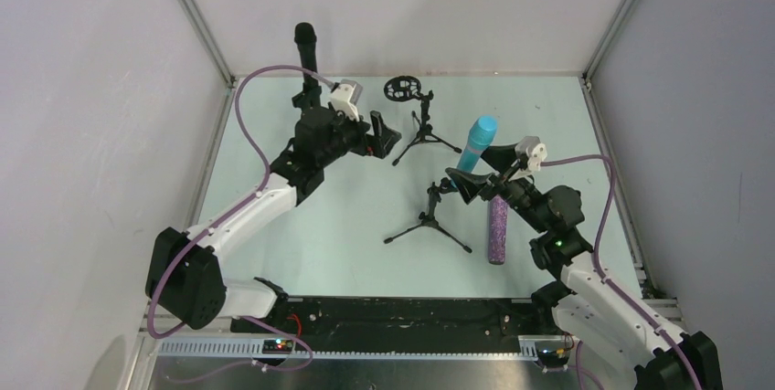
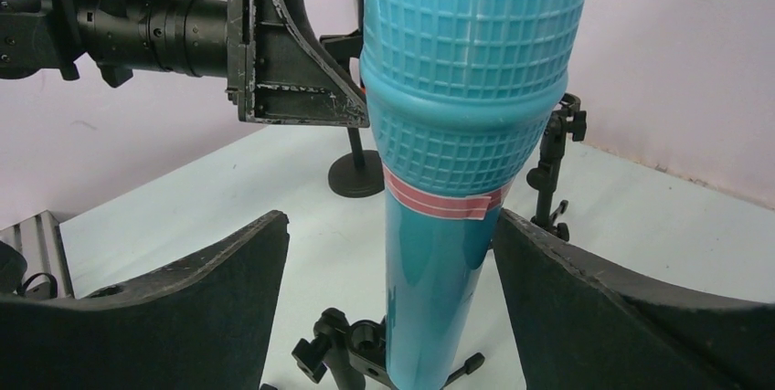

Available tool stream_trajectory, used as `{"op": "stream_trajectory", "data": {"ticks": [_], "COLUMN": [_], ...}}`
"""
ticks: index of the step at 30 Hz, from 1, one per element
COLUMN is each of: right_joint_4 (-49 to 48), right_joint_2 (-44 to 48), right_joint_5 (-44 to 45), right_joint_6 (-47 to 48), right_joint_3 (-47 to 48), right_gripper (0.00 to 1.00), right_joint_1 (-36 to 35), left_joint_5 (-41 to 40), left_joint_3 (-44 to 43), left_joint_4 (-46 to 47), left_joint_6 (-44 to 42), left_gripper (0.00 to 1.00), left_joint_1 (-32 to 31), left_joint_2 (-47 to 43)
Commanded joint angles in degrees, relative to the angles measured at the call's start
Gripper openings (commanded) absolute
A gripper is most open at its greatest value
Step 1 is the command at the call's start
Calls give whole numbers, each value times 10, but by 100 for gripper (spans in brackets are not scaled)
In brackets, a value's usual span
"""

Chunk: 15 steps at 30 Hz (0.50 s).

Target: Attach the microphones to the stand

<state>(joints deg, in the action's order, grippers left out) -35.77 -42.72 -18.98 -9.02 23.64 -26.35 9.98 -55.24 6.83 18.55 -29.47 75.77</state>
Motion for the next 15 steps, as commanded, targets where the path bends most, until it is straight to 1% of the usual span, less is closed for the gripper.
{"op": "stream_trajectory", "data": {"ticks": [1,8,11,15], "right_joint_4": [12,55,69,86], "right_joint_2": [15,35,42,52], "right_joint_5": [-13,-5,-5,1], "right_joint_6": [-1,-3,-5,-7], "right_joint_3": [27,27,27,27], "right_gripper": [86,86,86,86], "right_joint_1": [4,8,10,11], "left_joint_5": [81,191,244,292], "left_joint_3": [5,19,24,32], "left_joint_4": [66,107,115,118], "left_joint_6": [-47,-87,-104,-133], "left_gripper": [98,98,98,98], "left_joint_1": [-7,-36,-52,-76], "left_joint_2": [-12,-7,-5,-7]}}
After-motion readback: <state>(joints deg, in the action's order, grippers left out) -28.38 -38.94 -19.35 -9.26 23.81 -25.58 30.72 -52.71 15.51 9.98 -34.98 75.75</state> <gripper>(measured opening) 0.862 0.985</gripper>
